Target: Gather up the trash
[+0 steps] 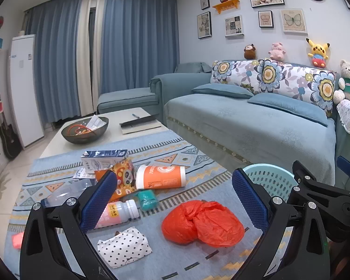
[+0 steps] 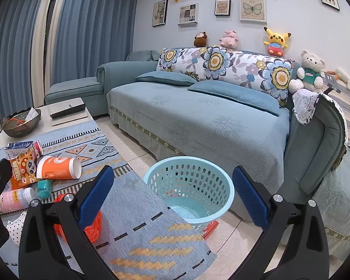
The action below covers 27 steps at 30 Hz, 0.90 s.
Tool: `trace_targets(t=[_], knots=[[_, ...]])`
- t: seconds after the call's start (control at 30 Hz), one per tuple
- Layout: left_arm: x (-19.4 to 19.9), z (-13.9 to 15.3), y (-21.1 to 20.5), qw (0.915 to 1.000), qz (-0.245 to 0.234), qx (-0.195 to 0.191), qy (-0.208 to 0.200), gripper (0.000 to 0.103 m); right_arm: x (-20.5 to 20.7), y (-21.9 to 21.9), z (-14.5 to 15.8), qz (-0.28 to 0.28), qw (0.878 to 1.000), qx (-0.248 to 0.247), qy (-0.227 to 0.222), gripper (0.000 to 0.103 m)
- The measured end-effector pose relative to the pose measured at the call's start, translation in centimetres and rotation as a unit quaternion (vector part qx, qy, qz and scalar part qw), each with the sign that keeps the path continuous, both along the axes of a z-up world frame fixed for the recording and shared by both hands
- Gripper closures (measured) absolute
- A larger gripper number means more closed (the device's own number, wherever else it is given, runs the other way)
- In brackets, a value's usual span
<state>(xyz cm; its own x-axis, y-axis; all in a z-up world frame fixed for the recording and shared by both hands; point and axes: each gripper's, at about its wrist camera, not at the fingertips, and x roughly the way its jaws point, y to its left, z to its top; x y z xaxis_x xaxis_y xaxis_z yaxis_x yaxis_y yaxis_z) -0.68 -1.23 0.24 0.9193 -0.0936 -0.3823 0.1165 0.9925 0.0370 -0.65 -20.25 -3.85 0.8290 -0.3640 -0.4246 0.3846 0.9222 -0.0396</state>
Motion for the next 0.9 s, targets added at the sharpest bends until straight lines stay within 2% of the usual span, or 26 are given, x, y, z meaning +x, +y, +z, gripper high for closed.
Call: trace_targets(t=[0.9], knots=[[-0.31,-0.15,-0.58,1.0000,-0.003,0.003,-0.005,0.008,0.26,0.14,-0.40,0.001,1.000,0.004,0.005,0.006]])
